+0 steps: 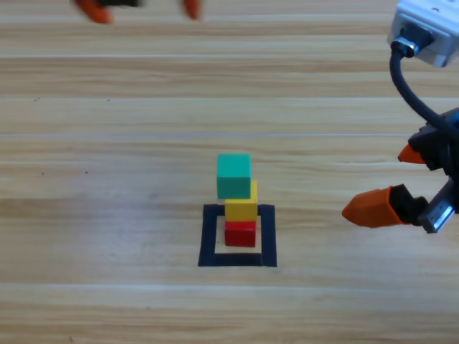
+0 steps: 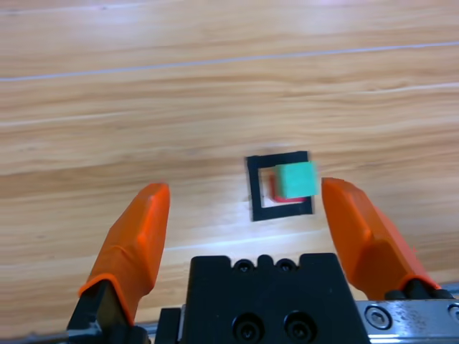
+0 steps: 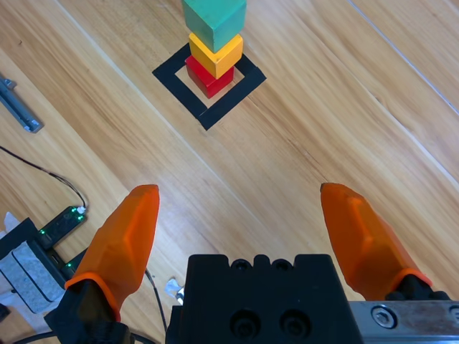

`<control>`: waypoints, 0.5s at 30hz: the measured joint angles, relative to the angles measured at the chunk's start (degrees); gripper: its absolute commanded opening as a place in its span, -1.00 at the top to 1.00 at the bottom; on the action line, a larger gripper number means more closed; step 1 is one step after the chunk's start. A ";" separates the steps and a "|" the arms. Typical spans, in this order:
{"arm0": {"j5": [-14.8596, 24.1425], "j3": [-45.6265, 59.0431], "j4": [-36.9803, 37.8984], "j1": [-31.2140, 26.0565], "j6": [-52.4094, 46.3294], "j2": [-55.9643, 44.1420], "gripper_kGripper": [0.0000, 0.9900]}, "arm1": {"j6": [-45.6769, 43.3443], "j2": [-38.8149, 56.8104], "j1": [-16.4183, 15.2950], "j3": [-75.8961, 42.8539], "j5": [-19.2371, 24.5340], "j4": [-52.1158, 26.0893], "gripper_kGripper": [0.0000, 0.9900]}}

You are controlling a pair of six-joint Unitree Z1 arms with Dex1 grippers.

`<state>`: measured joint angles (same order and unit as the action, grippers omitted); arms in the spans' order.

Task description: Stack the blocks in the rectangular block: red at the bottom, yellow in the middle, green on top

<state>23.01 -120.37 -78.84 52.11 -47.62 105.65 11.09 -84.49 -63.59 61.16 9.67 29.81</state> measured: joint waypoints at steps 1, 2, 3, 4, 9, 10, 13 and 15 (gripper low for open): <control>1.38 8.57 4.99 0.14 0.93 -4.59 -0.92 | 0.00 -0.01 0.00 0.00 0.00 0.00 -1.00; 1.67 12.49 7.48 0.18 1.51 -6.44 -0.93 | 0.00 -0.01 0.00 0.00 0.00 0.00 -1.00; 1.94 21.19 12.81 0.32 2.68 -10.39 -0.96 | 0.00 -0.02 0.00 0.00 0.00 0.00 -1.00; 2.08 28.40 17.68 0.42 4.53 -13.58 -0.97 | 0.00 -0.02 0.00 0.01 0.00 0.00 -1.00; 2.43 47.46 27.92 0.92 10.57 -30.61 -0.99 | 0.00 -0.02 0.00 0.01 0.00 0.01 -1.00; 2.59 47.80 28.27 0.94 11.49 -32.89 -1.00 | 0.00 -0.03 0.00 0.01 0.00 0.01 -1.00; 2.85 50.75 30.66 0.95 13.63 -36.07 -1.00 | 0.00 -0.03 0.00 0.01 0.00 0.01 -1.00; 2.85 53.54 31.58 0.96 15.02 -36.94 -1.00 | 0.00 -0.03 0.00 0.01 0.00 0.01 -1.00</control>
<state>25.87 -66.82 -47.27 53.07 -32.60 68.71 11.09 -84.51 -63.59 61.17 9.67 29.82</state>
